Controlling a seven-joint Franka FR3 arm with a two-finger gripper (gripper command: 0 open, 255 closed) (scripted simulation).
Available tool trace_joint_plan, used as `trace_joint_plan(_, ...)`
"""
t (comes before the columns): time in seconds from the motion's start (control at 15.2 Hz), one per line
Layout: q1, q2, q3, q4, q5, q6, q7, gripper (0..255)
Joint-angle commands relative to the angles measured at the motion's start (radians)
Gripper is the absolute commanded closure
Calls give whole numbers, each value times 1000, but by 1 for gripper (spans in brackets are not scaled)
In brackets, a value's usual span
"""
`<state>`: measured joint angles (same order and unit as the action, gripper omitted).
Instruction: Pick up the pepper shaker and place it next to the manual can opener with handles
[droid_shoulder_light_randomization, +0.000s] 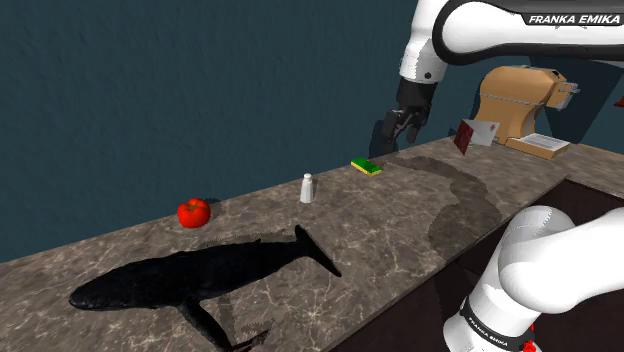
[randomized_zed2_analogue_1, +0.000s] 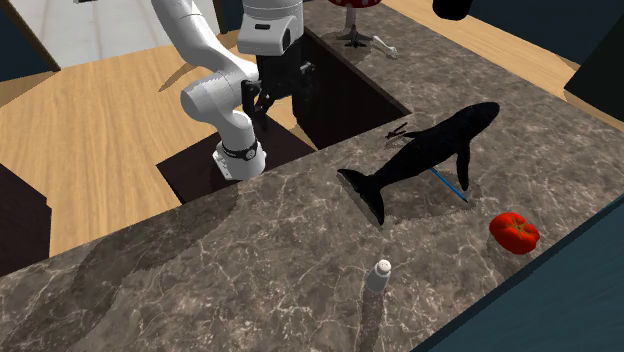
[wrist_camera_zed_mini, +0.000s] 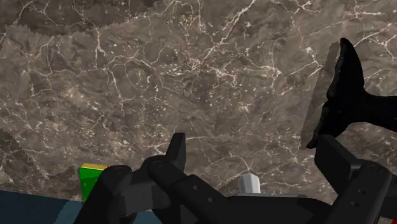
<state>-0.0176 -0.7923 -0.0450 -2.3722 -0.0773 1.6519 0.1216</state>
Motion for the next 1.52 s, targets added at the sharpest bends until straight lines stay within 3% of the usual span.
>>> trace_joint_plan(0.0,0,0,0,0,0,0,0,0)
trace_joint_plan(0.73,2,397,27,96,-13,281,65,0)
trace_joint_plan(1.45,2,829,42,355,-46,431,128,0)
